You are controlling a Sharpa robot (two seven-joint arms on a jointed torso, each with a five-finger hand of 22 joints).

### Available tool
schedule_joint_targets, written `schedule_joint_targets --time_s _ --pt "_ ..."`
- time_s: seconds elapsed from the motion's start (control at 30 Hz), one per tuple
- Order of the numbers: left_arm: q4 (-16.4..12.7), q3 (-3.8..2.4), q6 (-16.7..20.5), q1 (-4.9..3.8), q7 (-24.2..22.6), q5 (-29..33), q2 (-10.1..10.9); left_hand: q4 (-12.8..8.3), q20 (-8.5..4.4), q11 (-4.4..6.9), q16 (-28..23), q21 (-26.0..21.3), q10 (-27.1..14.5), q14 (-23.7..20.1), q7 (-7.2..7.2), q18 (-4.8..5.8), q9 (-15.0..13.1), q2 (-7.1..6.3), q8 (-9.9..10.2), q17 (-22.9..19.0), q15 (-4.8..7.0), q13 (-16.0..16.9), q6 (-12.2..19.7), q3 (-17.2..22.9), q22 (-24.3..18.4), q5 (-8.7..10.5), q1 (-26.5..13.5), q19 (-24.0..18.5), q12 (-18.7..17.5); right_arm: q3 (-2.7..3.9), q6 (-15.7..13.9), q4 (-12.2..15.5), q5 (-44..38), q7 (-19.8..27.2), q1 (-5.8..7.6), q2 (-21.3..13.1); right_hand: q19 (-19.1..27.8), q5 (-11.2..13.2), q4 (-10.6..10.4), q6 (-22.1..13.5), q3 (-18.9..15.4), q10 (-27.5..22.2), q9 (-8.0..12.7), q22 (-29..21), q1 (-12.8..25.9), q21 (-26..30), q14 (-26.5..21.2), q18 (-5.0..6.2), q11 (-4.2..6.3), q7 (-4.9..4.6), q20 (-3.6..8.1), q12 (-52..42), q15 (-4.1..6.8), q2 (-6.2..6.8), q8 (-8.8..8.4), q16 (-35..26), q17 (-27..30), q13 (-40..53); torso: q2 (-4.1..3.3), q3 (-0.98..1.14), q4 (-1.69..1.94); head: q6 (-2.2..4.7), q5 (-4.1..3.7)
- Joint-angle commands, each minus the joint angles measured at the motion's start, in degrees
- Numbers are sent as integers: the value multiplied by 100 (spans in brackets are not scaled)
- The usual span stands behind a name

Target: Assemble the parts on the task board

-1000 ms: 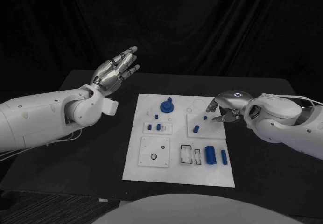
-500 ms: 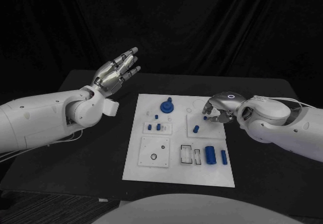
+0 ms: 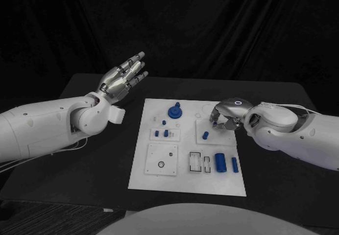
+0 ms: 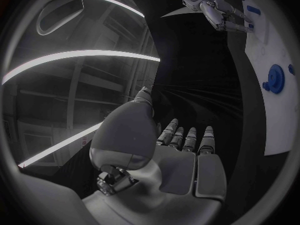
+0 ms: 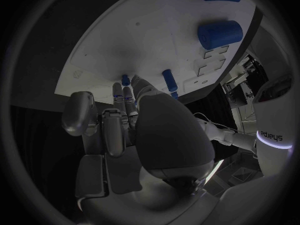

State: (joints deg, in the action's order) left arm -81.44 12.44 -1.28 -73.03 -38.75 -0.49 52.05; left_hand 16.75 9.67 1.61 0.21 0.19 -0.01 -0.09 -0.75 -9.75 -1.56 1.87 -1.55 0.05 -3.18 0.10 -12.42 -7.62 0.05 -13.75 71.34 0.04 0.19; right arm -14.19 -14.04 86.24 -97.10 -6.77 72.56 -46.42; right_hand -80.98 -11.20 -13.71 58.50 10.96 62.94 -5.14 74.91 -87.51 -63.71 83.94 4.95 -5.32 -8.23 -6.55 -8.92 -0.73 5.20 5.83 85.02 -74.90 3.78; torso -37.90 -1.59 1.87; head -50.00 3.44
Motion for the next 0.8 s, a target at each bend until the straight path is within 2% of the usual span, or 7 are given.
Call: schedule_joint_targets --time_s 0.03,0.2,0.23,0.33,0.47,0.53,0.8 --pt "3 -7 -151 22 -186 39 -13 -8 76 -70 -21 -19 1 9 -45 -46 -13 67 -15 -5 2 -10 -58 28 -5 -71 67 -4 -19 3 -44 -32 -2 41 -30 21 3 3 29 86 58 77 -15 851 -40 -27 388 4 4 8 -19 41 -8 24 31 17 -776 -7 -1 0 0 0 8" --pt "9 -7 -183 43 -162 39 -14 -13 113 -102 -21 -17 1 9 -79 -48 -16 99 -19 -5 -16 -10 -104 8 4 -134 140 -3 -19 3 65 -42 -1 11 -52 39 0 -55 51 138 96 139 -18 854 -81 -37 388 3 14 5 -10 62 2 42 37 17 -776 -7 0 -6 -4 0 19" --pt "9 -7 -189 47 -158 39 -13 -13 122 -112 -21 -16 1 9 -90 -48 -19 106 -21 -5 -23 -10 -124 1 9 -142 153 -3 -19 3 96 -44 -1 1 -55 41 -4 -172 77 140 143 156 -8 857 -125 -49 387 -1 12 0 -6 102 3 65 16 16 -774 -13 -1 -7 -4 0 16" --pt "7 -7 -203 54 -150 39 -11 -17 147 -134 -21 -15 1 9 -116 -49 -22 126 -25 -5 -42 -10 -161 -19 14 -184 196 -2 -19 3 162 -47 -1 -26 -60 39 0 -244 75 121 169 149 8 856 -120 -42 385 -1 -1 -19 -8 150 -5 99 -16 13 -768 -16 -1 -4 -5 0 20" --pt "7 -7 -217 60 -142 39 -9 -23 175 -156 -21 -14 1 9 -139 -49 -24 153 -27 -5 -66 -10 -189 -44 21 -246 252 -2 -19 3 226 -46 -1 -52 -63 31 4 -576 132 144 313 184 32 858 -195 -50 382 -2 -13 -35 -13 235 -12 147 -54 11 -763 -14 5 -4 -2 0 26" --pt "7 -7 -224 64 -137 39 -9 -23 188 -169 -21 -13 1 9 -155 -49 -29 170 -33 -5 -75 -10 -230 -56 26 -279 276 -1 -19 3 252 -44 -1 -64 -64 25 9 -836 222 172 483 229 47 861 -277 -59 379 -2 -14 -47 -12 294 -14 189 -78 10 -760 -14 6 -2 -6 0 42" --pt "18 -7 -255 74 -114 39 -19 -35 246 -201 -21 -8 1 9 -195 -49 -36 222 -43 -5 -117 -10 -304 -101 45 -388 367 2 -19 3 270 -41 -1 -80 -66 17 2 -863 317 205 633 285 58 872 -332 -108 379 -9 -13 -52 -10 331 -13 237 -93 13 -762 -9 8 -4 -8 0 31"
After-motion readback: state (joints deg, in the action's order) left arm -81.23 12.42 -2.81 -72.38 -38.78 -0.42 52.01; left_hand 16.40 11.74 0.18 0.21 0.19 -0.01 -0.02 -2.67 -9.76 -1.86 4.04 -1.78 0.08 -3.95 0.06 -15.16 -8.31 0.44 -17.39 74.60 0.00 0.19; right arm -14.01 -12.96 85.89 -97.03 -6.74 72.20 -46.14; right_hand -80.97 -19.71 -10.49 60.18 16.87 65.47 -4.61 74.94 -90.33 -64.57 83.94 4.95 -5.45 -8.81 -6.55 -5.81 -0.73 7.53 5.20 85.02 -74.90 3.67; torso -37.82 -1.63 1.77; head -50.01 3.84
